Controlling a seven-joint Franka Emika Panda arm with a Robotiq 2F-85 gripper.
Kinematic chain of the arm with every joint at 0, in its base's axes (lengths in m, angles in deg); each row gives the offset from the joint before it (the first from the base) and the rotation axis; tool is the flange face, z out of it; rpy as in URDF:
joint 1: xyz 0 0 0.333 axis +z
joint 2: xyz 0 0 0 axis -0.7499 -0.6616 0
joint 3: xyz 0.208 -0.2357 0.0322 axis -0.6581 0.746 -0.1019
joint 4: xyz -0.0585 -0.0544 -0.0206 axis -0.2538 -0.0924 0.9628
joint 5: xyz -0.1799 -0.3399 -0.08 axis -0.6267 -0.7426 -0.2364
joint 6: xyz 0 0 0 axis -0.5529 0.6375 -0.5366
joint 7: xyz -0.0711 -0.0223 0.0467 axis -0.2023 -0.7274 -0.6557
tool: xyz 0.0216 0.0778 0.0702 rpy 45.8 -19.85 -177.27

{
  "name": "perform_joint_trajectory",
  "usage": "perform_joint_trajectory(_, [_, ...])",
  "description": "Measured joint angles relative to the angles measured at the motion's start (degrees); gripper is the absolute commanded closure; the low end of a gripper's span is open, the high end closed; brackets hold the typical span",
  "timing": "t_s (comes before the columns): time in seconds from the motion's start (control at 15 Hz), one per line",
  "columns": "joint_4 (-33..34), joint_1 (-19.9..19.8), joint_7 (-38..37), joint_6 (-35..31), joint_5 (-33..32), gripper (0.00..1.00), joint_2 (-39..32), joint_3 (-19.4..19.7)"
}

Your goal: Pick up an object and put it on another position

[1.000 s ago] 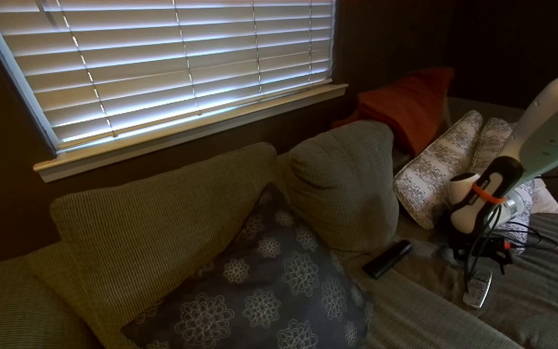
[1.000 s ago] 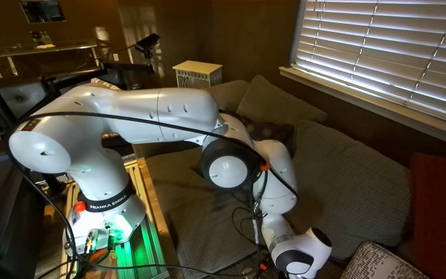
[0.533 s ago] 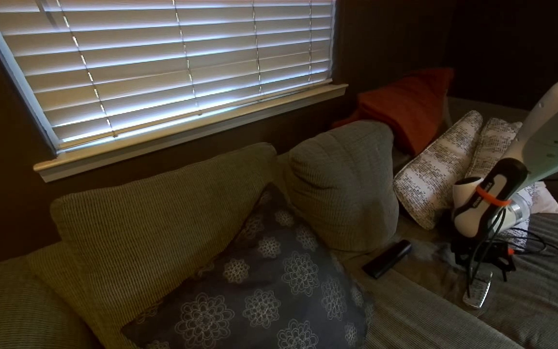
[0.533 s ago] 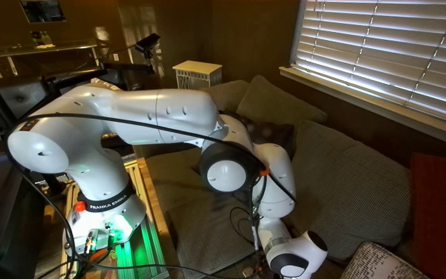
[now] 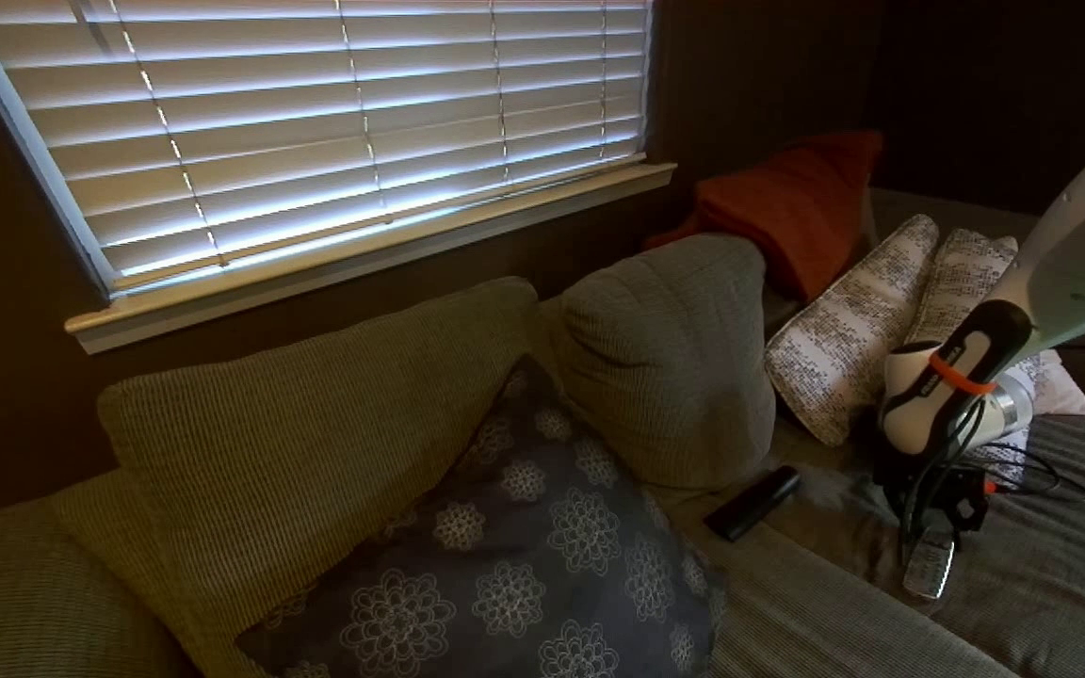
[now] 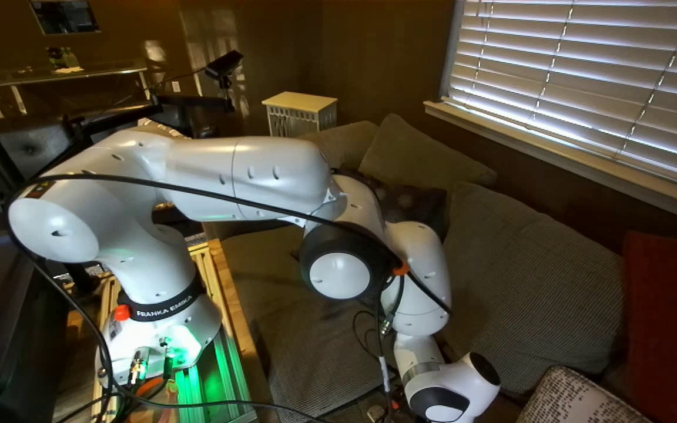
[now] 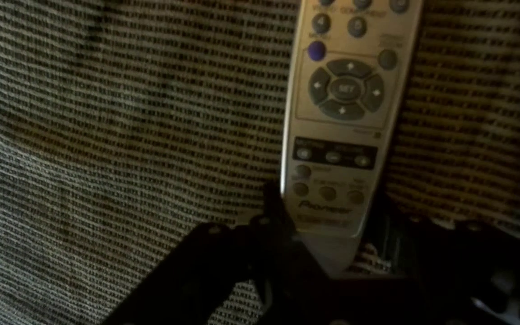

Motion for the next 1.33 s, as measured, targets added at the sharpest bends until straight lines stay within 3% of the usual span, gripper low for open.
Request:
perform_joint_trajectory(0.33, [-0.11, -0.64, 1.87, -0.63, -0.02, 0.79, 0.29, -0.55])
perform_joint_trajectory(0.67, [-3.79, 3.16, 6.24, -5.08, -1.31, 0.79, 3.96, 1.71])
perform_joint_trajectory(0.8, [-7.56, 7.42, 7.03, -8.14, -1.99, 0.79, 7.18, 4.53])
perform_joint_trajectory(1.13, [-18.32, 23.63, 10.94, -11.97, -0.53, 0.79, 15.19, 15.22])
perform_joint_trajectory(1.33, [-24.6, 31.09, 12.76, -14.0, -0.5, 0.79, 19.49, 19.63])
